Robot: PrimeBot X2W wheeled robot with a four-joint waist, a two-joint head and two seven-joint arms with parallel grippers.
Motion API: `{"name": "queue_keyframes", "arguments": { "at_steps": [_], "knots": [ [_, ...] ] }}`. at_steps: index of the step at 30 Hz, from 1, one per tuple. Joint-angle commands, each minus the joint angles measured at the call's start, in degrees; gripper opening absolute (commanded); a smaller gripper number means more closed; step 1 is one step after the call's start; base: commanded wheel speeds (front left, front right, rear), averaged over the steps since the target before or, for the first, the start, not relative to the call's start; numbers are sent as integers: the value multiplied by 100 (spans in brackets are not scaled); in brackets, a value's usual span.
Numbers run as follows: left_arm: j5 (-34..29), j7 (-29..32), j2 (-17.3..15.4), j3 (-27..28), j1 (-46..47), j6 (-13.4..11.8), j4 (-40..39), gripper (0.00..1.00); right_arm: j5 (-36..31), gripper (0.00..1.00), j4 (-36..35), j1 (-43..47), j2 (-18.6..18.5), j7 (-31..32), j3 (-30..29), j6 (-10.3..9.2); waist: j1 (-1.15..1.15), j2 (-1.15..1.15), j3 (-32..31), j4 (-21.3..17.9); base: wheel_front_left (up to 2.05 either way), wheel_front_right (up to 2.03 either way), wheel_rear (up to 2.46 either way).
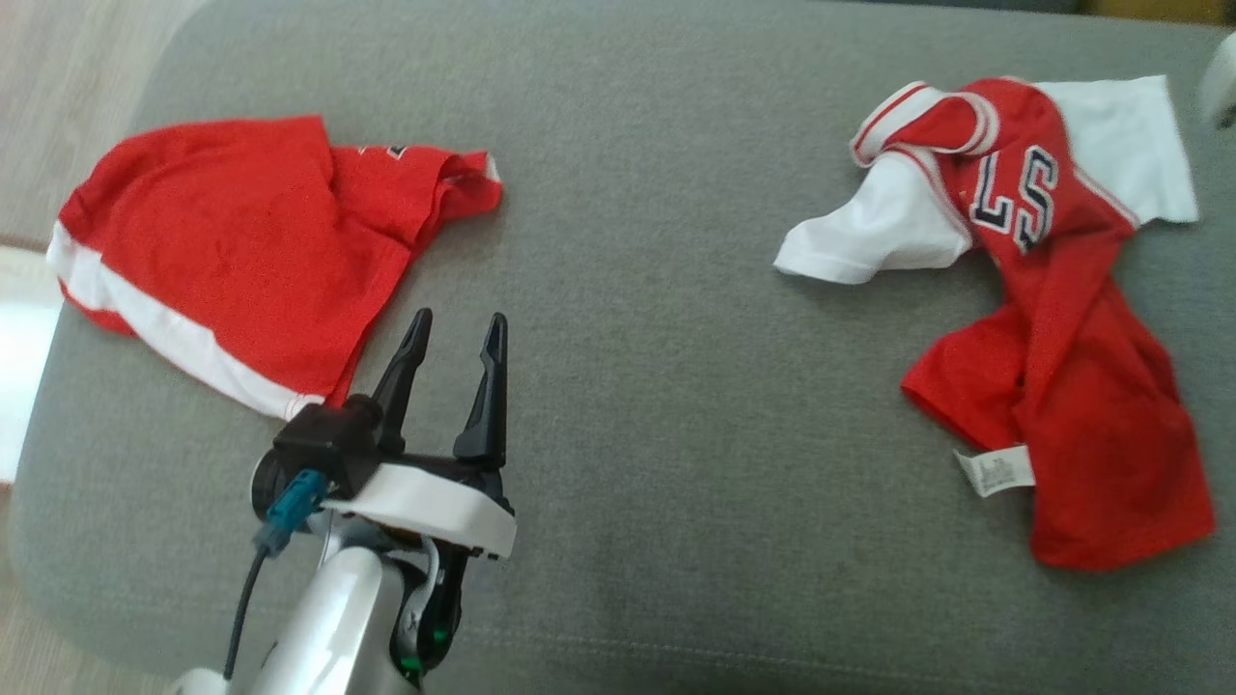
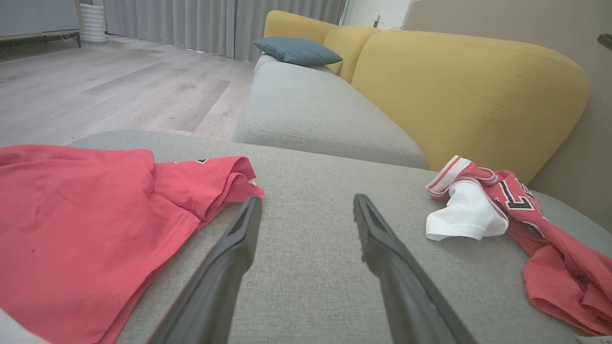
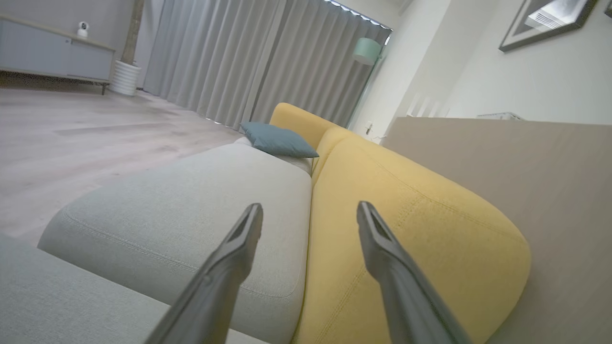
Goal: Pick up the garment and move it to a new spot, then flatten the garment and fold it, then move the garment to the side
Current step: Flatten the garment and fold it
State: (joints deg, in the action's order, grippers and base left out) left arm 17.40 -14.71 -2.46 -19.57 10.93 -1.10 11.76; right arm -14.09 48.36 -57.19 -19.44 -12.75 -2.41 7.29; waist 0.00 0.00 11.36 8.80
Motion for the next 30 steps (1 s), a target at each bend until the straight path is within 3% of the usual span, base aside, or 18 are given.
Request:
{"name": "queue_keyframes", "arguments": {
  "at_steps": [1,6,13,17,21,30],
  "knots": [
    [14,-29,-42,215,88,-39,-175,100,10,100,-244,178,190,-119,-31,20,0,0,-149,-107,0,0,0],
    [-6,-29,-42,263,-11,-44,-233,100,194,100,-663,772,716,-213,0,20,0,0,-381,-246,0,0,0],
    [-30,-29,-42,286,-202,-77,-312,100,634,100,-2253,2502,1511,-223,362,20,0,0,-661,-442,0,0,0],
    [-44,-29,-42,286,-287,-68,-319,100,820,100,-2986,3492,1638,-224,677,20,0,0,-750,-498,0,0,0],
    [-33,-29,-42,301,-390,-58,-291,100,1393,100,-3217,4199,1653,-224,985,20,0,0,-823,-531,0,0,0],
    [-8,-29,-42,200,-331,-46,-297,100,1180,100,-3196,4374,1655,-224,995,20,0,0,-596,-273,0,0,0]
  ]
}}
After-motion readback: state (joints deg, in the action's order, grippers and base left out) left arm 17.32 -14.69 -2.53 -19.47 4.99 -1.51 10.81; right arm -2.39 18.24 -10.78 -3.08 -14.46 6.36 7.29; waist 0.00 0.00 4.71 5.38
